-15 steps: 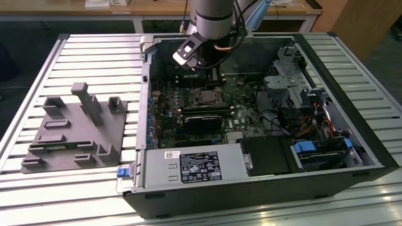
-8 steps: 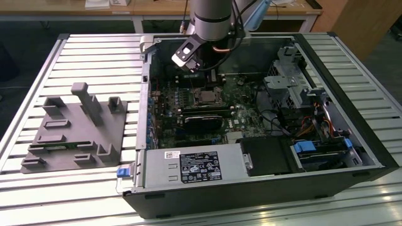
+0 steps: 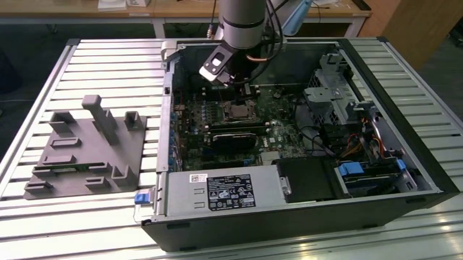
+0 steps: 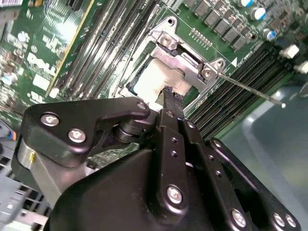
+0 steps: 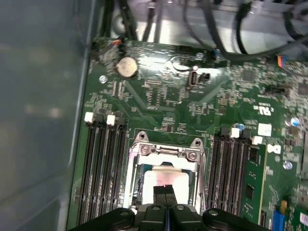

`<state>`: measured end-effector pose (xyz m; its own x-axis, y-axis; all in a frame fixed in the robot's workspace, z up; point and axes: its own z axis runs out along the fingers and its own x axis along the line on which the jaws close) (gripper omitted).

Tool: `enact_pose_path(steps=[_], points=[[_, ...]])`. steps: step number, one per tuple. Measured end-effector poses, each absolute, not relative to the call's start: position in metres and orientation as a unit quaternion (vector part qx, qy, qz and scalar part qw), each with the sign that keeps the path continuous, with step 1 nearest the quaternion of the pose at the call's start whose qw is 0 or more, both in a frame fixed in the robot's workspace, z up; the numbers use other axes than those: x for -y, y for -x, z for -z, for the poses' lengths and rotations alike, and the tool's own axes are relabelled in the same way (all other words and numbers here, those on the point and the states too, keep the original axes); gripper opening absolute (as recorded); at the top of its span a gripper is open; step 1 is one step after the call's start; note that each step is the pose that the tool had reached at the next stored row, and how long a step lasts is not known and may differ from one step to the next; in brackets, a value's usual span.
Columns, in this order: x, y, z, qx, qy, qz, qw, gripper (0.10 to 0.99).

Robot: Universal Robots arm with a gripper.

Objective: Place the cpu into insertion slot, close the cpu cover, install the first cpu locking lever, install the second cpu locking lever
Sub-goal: 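Close the cpu cover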

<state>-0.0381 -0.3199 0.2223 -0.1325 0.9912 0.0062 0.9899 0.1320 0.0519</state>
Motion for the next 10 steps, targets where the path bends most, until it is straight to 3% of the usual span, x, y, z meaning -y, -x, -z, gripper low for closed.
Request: enact_pose_path(steps=[10], points=[[0.3199, 0.0381, -0.2218, -0.807, -0.590, -0.022, 0.014, 0.106]])
